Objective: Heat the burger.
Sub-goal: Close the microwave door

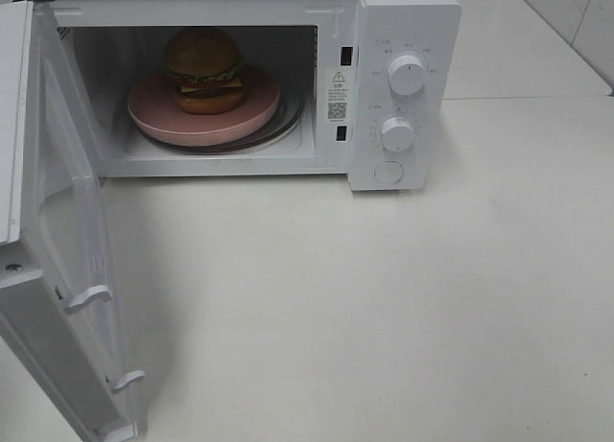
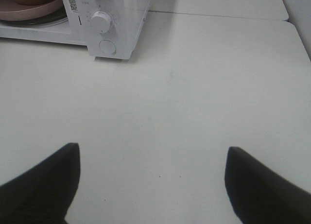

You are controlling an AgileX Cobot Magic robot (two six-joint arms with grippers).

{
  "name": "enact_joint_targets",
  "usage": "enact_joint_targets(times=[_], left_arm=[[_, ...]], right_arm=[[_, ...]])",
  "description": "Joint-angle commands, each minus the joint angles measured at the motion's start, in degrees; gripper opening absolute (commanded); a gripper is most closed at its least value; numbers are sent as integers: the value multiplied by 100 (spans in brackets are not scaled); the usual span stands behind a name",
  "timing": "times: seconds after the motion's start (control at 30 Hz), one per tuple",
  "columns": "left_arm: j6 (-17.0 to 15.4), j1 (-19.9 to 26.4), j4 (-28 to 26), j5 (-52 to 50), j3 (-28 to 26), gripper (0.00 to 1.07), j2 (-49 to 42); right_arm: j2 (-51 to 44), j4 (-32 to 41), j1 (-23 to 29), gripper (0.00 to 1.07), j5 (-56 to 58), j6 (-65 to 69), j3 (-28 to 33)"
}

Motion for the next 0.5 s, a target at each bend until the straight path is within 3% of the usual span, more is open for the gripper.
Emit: enact_joint_targets(times=[0.03,0.23,0.33,0.4,0.5], left_arm=[[-40,6,115,-584,155,0,292],[-40,6,115,-2223,693,0,768],[-40,6,115,-2452,768,0,837],[-40,6,115,-3363,1175,0,1077],[-40,6,115,-3638,1272,0,1117]], right_arm=[[-143,-34,-46,76,-69,69,23],[-143,-34,-46,76,-69,69,23],[-143,-34,-46,76,-69,69,23],[-143,-34,-46,76,-69,69,23],[-143,-34,-46,76,-69,69,23]])
